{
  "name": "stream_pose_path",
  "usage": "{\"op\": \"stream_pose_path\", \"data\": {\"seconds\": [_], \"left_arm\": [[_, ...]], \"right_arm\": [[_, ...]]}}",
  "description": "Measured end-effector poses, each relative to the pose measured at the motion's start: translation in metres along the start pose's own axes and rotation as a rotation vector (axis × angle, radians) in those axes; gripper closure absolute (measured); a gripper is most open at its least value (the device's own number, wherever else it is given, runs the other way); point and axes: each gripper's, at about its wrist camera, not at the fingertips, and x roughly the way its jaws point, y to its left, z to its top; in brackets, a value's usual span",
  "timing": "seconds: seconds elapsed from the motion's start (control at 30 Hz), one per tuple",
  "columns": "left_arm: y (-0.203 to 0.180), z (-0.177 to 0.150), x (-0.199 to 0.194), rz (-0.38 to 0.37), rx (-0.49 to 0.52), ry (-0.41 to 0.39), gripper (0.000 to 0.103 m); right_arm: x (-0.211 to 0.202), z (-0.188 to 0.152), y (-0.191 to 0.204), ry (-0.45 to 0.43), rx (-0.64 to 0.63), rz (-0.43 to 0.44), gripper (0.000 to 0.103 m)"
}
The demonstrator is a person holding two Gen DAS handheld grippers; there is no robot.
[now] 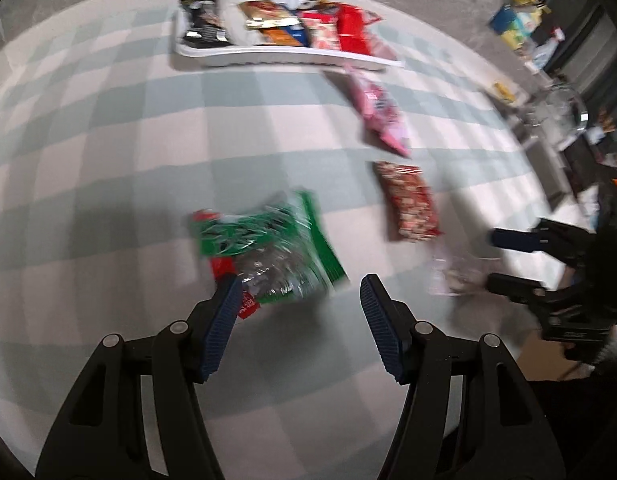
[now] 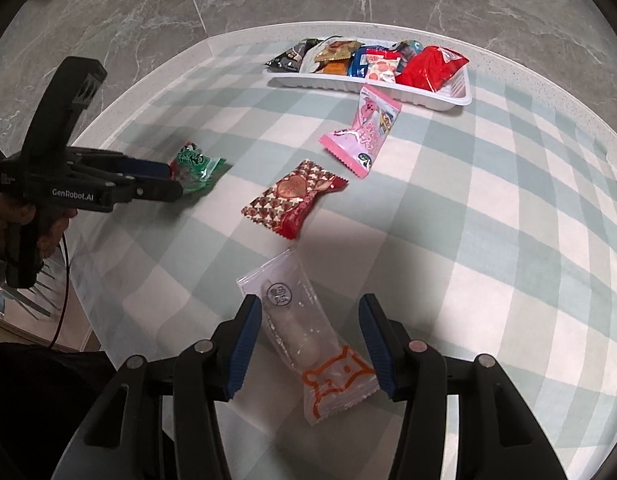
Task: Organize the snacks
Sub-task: 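Move the left tool to the green packet while the right tool reaches the clear cat-print wrapper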
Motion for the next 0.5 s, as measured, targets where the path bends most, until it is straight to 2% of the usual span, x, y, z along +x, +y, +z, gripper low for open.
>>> {"op": "stream_pose_path", "data": {"seconds": [0.1,0.2,0.3,0.43,0.5], "left_arm": [[-0.01,-0.001,-0.005,-0.095,0.006,-0.004,0.043],[-0.024,0.0,-0.016,-0.106,0.069,-0.039,0.043],[-0.03,0.005,-0.023,-0.047,0.118,-0.059,0.043],[-0.026,0.012,-0.017,0.063,0.155,-0.043,0.043],[-0.021,0.013,-0.013,0.082,0.165,-0.035,0.043]], "right_arm": [[-0.001,-0.001,0.001,-0.006,0.008,0.004,0.049],[-0.002,-0.002,0.002,-0.012,0.013,0.007,0.048],[-0.002,-0.003,0.001,-0.015,0.012,0.004,0.046],[0.0,-0.004,-0.002,-0.01,0.014,-0.005,0.045],[0.002,-0.005,-0.004,-0.006,0.008,-0.008,0.045]]}}
